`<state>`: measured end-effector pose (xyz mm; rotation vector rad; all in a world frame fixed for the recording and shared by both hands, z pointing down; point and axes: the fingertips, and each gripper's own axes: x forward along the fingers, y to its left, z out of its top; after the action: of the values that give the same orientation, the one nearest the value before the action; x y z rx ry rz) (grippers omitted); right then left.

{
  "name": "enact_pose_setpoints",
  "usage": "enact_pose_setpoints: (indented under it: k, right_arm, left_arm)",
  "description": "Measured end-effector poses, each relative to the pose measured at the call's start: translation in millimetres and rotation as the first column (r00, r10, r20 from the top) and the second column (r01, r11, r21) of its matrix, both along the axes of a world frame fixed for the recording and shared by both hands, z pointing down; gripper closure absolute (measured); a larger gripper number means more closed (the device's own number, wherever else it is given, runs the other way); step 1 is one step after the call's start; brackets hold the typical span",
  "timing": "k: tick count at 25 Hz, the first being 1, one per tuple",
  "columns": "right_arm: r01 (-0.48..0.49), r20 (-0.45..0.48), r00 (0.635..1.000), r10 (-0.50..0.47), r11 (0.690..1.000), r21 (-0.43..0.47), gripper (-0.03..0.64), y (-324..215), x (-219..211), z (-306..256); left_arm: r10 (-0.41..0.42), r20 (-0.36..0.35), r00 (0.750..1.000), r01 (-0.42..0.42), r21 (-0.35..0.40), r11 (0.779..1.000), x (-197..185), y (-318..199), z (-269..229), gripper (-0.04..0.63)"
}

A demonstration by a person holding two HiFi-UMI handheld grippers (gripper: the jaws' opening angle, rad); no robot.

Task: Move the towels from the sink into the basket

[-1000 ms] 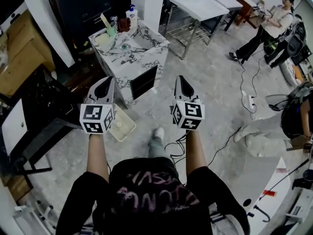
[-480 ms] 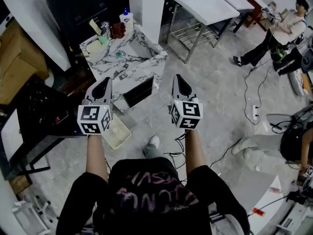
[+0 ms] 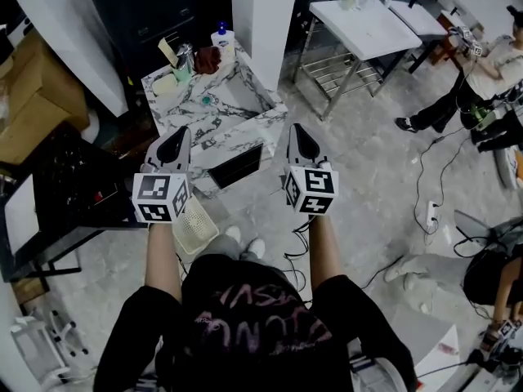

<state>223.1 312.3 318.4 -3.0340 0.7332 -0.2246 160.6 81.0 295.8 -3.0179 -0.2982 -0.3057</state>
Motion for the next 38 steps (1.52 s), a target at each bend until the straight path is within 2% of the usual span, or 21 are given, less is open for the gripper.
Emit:
enact_pose_setpoints:
  k: [12,19,27,32,38]
  right_arm:
    - [0.044,-0.011,0.999,-0.044,0.999,-0.029,0.601,-33,68,-1]
    - [0.061,0.015,0.998,-0.060,0.997,-0.052,0.601,-74,136,15]
    - [0.036,0.044,0.999,-0.032,0.997,-0.074,0.601,-108,206,24]
    - [0.008,0.055,0.998,-0.003,0.997,-0.082,0.601,-116,229,28]
    - [-0.004,0.064,0.998,0.010,0.996,-0.085,0.601,-121,239,30]
  left_arm:
    - [-0.030,-0.004,1.000,0.030,-0.010,1.000,63,-25,7,0.578]
    - [-0.041,0.025,0.999,0.042,-0.038,0.998,132,-62,26,0.579]
    - [-0.021,0.069,0.997,0.025,-0.065,0.998,209,-98,46,0.579]
    - [0.002,0.097,0.995,0.005,-0.074,0.997,236,-107,59,0.578]
    - [0.009,0.106,0.994,0.000,-0.082,0.997,250,-114,62,0.579]
